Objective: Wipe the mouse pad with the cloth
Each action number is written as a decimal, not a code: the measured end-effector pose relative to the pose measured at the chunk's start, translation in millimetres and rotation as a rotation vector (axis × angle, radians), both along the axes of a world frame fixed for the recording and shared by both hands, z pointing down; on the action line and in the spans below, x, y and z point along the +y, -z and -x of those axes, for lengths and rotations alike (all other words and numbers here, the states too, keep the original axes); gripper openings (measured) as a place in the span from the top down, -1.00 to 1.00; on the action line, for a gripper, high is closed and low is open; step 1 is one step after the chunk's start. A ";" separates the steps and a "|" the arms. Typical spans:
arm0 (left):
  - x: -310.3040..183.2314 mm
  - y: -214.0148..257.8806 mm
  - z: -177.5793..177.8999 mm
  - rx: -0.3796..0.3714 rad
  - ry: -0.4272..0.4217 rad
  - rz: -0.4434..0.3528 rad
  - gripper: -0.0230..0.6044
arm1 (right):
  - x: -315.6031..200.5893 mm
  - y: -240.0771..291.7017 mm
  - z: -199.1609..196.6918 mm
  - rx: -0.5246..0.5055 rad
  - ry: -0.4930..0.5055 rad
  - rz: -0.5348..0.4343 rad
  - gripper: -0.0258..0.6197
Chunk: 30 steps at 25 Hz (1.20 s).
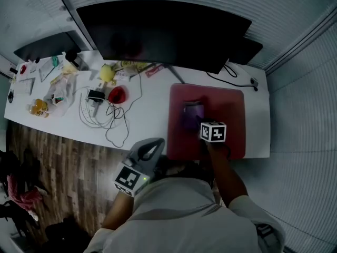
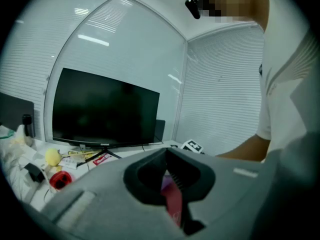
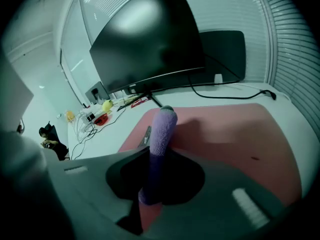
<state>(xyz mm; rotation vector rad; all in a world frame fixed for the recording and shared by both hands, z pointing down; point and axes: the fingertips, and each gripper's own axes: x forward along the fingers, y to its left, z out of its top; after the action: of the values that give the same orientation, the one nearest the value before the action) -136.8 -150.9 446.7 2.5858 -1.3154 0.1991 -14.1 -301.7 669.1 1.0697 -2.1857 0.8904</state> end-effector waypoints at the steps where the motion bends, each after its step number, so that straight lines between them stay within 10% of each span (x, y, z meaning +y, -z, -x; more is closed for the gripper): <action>1: -3.2 -0.5 -11.5 -0.006 -0.003 0.001 0.92 | -4.3 -1.3 -15.4 0.003 -0.013 0.002 0.76; 21: -76.4 -29.0 -263.7 -0.019 -0.175 0.054 0.92 | -45.1 -32.9 -348.9 0.088 -0.296 -0.001 0.76; 30: -61.0 -10.2 -262.0 -0.016 -0.205 0.017 0.92 | -19.4 37.0 -344.4 0.014 -0.301 -0.137 0.76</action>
<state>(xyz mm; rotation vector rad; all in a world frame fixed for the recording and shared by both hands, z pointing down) 125.2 -211.9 457.0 2.7079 -1.0469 0.2652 330.3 -321.2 632.0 1.4960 -2.1334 0.8640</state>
